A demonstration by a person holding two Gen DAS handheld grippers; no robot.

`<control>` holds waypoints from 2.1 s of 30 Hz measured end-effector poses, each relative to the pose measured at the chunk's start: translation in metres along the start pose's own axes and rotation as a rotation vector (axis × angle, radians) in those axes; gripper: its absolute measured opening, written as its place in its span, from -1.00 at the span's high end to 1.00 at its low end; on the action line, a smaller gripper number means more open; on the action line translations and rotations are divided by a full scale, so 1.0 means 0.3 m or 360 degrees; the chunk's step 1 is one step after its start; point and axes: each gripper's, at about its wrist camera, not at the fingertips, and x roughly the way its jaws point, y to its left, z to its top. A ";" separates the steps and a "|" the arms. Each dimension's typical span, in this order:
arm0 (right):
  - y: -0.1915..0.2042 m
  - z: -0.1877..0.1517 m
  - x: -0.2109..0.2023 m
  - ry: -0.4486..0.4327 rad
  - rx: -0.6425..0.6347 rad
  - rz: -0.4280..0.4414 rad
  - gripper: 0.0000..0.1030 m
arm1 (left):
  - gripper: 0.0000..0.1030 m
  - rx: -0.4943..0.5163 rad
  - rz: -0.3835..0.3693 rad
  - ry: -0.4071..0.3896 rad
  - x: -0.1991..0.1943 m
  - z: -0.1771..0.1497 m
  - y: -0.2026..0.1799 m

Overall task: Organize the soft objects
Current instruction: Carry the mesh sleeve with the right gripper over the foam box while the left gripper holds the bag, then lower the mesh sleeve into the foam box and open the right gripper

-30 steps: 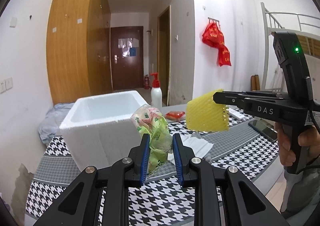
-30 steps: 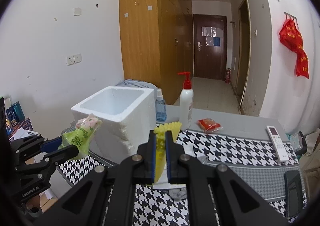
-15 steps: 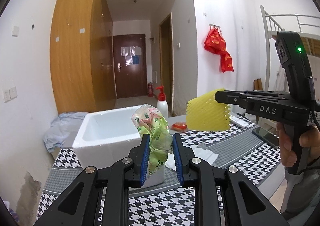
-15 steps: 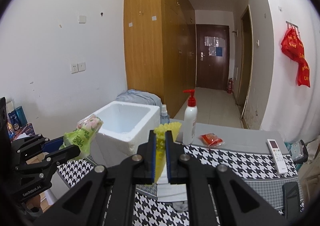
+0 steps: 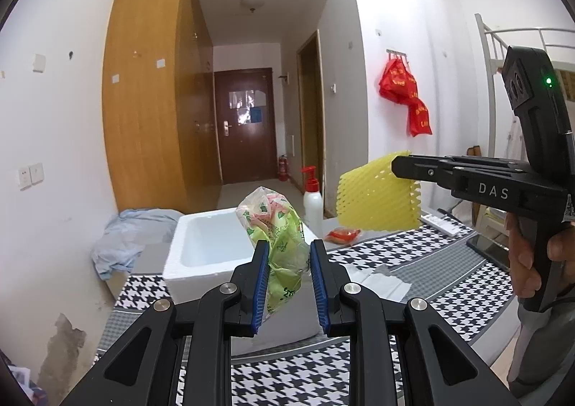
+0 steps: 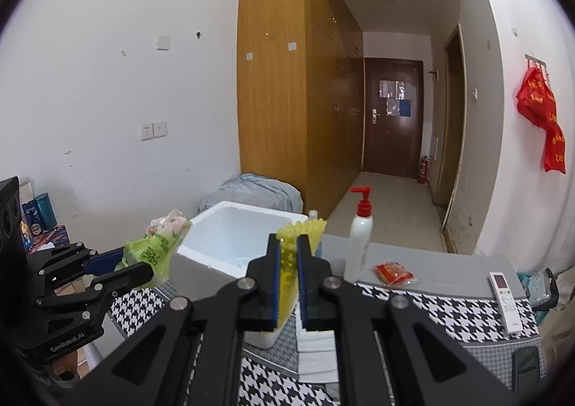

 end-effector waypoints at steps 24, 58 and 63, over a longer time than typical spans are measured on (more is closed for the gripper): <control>0.137 0.052 0.097 -0.0002 -0.0090 0.0157 0.79 | 0.52 -0.0065 0.0163 -0.0006 -0.049 -0.030 0.105; 0.194 0.061 0.398 0.0306 -0.0102 0.0178 0.78 | 0.52 -0.0156 0.0278 0.0019 -0.019 -0.049 0.212; 0.189 0.056 0.431 0.0345 -0.0083 0.0161 0.68 | 0.52 -0.0156 0.0283 0.0018 -0.016 -0.043 0.213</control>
